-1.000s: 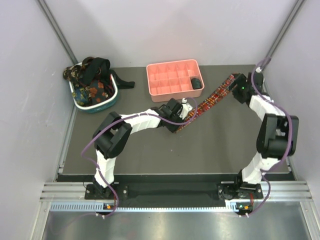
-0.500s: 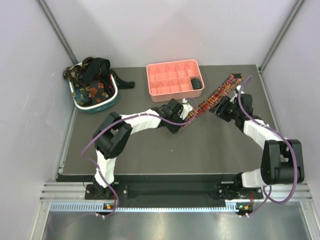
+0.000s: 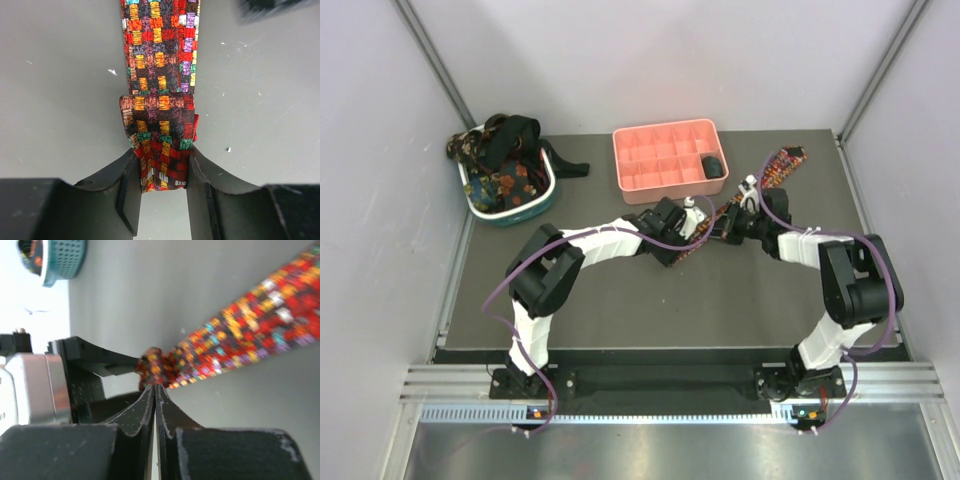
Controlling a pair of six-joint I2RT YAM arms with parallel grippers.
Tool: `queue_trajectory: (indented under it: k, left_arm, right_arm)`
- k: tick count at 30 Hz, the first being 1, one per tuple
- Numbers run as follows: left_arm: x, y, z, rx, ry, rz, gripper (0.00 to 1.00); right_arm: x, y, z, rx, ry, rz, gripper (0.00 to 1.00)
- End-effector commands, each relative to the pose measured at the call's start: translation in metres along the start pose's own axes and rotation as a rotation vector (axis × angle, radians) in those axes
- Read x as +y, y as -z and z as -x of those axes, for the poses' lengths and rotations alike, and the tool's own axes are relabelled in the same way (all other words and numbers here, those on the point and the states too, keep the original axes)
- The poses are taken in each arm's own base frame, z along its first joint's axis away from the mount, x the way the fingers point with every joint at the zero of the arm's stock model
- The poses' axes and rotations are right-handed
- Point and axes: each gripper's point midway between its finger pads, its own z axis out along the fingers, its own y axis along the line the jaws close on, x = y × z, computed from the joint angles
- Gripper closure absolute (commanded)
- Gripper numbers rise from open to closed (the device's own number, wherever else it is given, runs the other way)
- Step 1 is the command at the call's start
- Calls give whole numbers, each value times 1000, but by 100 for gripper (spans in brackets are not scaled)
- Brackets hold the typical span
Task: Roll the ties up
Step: Roll the tie
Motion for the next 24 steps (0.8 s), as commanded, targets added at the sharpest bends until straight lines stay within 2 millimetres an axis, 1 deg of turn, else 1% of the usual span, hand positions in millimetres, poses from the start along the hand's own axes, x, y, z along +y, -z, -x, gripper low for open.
queue_trajectory:
  k: [1,7,9,15,19,23,24]
  left_arm:
    - [-6,3,-35,133,17,-16,60]
    - [-6,4,-32,131,15,-18,60]
    - [-6,4,-33,133,12,-17,60]
    - [-6,4,-30,128,9,-16,58]
    - [-6,4,-28,125,4,-15,56]
    - [-5,4,-24,118,-1,-16,53]
    - [-6,5,-20,108,-4,-20,53]
  right_arm:
    - [39,-13,18,-24,77,139,99]
    - [39,-30,0,23,52,172,100]
    - [37,-37,-12,58,45,179,100]
    - [26,-47,-34,94,29,171,100]
    - [19,-51,-40,110,28,148,100]
    - [13,-55,-42,118,33,124,100]
    - [13,-55,-42,121,34,123,100]
